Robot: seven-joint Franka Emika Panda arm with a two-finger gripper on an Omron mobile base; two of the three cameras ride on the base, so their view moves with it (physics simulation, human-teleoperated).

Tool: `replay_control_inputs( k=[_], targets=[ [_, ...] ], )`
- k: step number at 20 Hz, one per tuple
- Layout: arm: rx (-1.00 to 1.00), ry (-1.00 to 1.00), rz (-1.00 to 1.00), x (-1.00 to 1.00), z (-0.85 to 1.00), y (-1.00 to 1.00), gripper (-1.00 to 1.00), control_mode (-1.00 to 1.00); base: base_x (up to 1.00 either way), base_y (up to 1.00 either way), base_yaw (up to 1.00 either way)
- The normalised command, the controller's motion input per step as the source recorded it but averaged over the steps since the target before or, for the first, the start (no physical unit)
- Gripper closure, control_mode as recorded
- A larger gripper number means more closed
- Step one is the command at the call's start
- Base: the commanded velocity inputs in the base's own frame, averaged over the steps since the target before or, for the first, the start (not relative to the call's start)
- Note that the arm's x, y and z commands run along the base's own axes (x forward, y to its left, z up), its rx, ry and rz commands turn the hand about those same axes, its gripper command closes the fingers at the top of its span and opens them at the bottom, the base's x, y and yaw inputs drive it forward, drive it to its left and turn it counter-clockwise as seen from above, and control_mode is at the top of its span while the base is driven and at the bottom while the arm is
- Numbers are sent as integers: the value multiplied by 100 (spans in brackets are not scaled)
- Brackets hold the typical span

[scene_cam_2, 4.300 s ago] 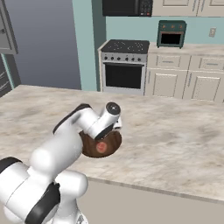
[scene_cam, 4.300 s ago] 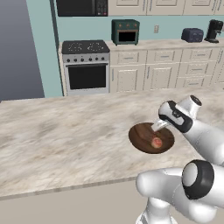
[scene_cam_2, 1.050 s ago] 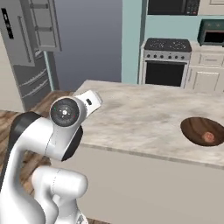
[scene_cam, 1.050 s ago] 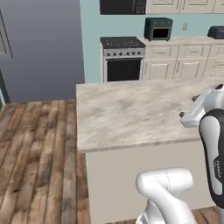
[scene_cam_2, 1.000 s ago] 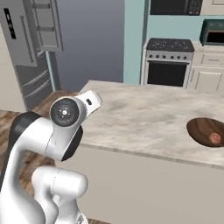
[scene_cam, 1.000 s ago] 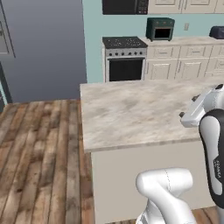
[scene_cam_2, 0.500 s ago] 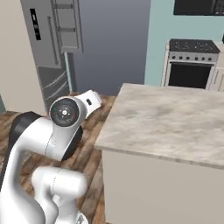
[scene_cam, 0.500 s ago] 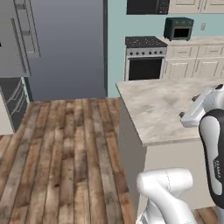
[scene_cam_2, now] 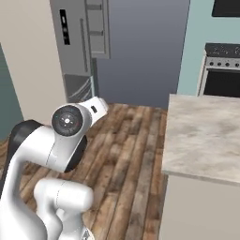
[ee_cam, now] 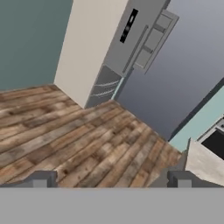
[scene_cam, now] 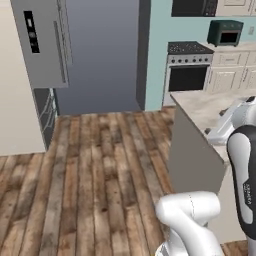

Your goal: Retrieve the mango and peach from the fridge and place them into the bowl on the dining table.

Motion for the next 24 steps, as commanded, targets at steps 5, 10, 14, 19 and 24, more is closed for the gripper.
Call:
replay_control_inputs(
  k=[5, 10, 14, 19, 24],
  targets=[
    [0, 0, 0, 0, 0, 0, -100, 100, 86, 20, 0],
    [0, 0, 0, 0, 0, 0, -100, 100, 100, 5, 0],
    [0, 0, 0, 0, 0, 0, -100, 100, 100, 4, 0],
    [0, 0, 0, 0, 0, 0, -100, 100, 100, 18, 0],
    [0, 0, 0, 0, 0, 0, -100, 100, 100, 18, 0]
  ],
)
